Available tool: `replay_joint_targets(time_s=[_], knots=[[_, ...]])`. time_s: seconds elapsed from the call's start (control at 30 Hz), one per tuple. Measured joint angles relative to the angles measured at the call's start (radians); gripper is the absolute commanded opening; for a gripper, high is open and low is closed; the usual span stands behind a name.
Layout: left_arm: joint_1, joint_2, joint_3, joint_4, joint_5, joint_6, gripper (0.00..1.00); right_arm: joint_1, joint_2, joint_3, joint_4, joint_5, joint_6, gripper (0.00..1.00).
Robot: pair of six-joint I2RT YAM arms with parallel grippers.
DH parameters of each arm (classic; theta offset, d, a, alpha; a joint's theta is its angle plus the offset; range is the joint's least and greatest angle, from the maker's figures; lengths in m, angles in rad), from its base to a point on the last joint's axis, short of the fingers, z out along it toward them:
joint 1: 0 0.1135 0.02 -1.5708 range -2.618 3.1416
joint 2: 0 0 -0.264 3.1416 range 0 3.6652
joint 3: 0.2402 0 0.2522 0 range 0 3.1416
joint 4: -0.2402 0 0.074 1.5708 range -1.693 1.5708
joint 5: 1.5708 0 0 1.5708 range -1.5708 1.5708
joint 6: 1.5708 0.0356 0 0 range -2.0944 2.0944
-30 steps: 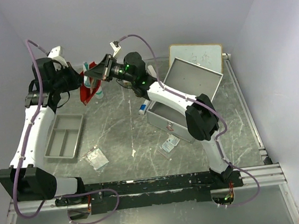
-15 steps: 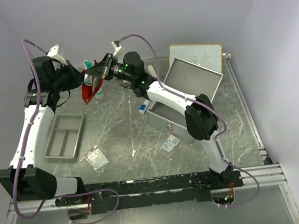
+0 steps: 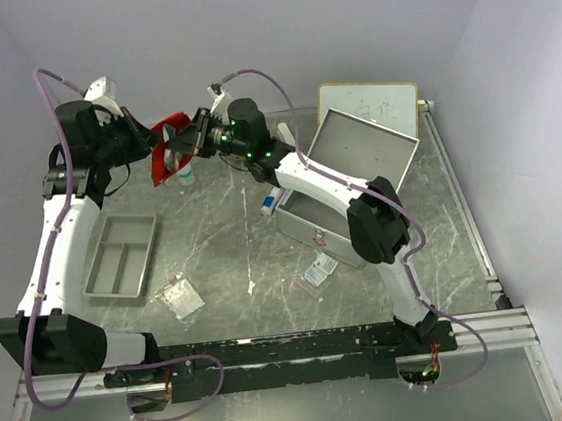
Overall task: Organize the medicine kit
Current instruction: Place the medical item at the medicine pouch, then pick up the medical item at the center of the board.
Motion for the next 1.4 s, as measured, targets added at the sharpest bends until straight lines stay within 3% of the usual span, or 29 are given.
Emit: replay_joint_targets(time_s=[0.07, 0.2, 0.4, 0.63, 0.83, 1.0, 1.17, 1.4], knots=[[0.0, 0.004, 0.0, 0.0, 0.0, 0.0, 0.07, 0.002, 0.002, 0.03, -0.059, 0.003, -0.019, 0.27], [0.0, 0.005, 0.0, 0.0, -0.002, 0.005, 0.07, 0.01, 0.0, 0.12, -0.185, 0.038, -0.1, 0.35], [0.0, 0.005, -0.003, -0.001, -0.003, 0.024, 0.07, 0.014, -0.052, 0.163, -0.369, 0.121, -0.219, 0.36], [0.0, 0.005, -0.02, -0.006, -0.019, 0.044, 0.07, 0.018, -0.11, 0.395, -0.875, 0.325, -0.41, 0.41], [0.0, 0.005, -0.024, -0.015, -0.025, 0.048, 0.07, 0.07, -0.369, 0.132, -1.234, 0.563, -0.5, 0.43], [0.001, 0.011, -0.023, -0.016, -0.028, 0.076, 0.07, 0.262, -0.421, -0.031, -1.421, 0.7, -0.497, 0.43], [0.001, 0.014, -0.023, -0.024, -0.038, 0.093, 0.07, 0.438, -0.396, -0.158, -1.49, 0.753, -0.473, 0.44], [0.001, 0.014, -0.023, -0.036, -0.052, 0.102, 0.07, 0.474, -0.403, -0.351, -1.495, 0.798, -0.424, 0.47]])
